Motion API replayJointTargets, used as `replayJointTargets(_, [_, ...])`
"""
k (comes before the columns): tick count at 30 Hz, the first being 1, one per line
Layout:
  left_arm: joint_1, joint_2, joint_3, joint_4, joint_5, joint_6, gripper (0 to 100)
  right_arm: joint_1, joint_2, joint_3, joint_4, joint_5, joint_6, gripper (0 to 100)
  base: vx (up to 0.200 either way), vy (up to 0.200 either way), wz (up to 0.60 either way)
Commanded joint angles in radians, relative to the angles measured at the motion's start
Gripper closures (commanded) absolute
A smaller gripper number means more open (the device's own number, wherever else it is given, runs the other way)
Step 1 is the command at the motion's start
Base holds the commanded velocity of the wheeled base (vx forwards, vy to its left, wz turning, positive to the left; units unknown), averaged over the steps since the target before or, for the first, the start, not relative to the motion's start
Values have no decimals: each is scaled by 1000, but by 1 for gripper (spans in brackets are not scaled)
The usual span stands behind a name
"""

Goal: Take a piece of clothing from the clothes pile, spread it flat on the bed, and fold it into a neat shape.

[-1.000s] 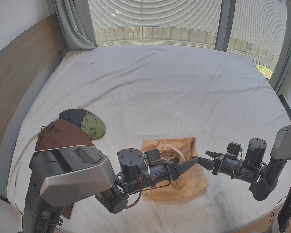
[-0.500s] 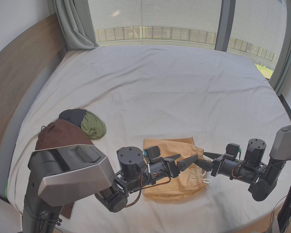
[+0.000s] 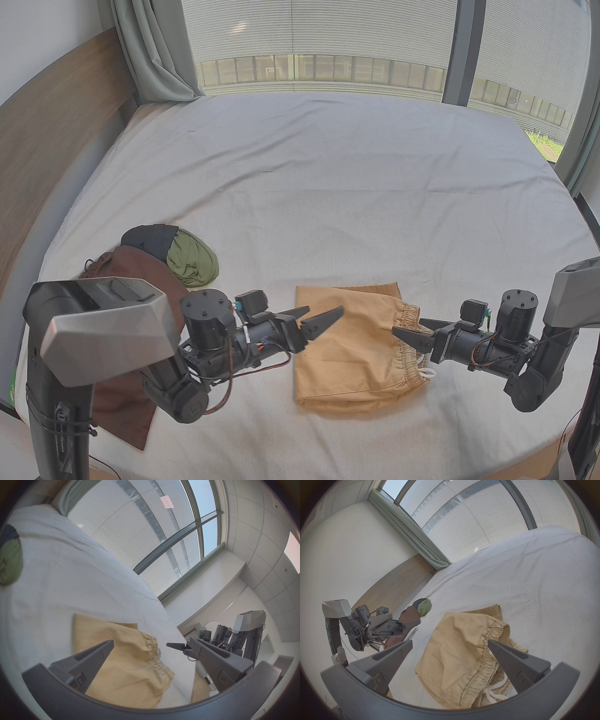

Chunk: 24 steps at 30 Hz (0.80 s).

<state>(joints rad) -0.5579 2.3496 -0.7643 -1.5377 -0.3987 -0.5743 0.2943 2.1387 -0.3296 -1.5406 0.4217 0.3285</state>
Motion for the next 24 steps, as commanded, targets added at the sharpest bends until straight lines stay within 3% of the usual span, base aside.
replayJointTargets(1, [87,-62,77,1,-26,43,0,-24,75,-48,1,-27,4,0,0,0,0])
replayJointTargets(8, [119,-111,151,-1,-38,62,0,-35,139,-103,1,-66,27,0,0,0,0])
replayJointTargets(15, [141,-119,171,-2,-40,172,0,-29,155,-132,-1,-67,63,0,0,0,0])
replayJointTargets(24, [141,-118,178,-2,-40,172,0,-21,182,-164,-1,-67,66,0,0,0,0])
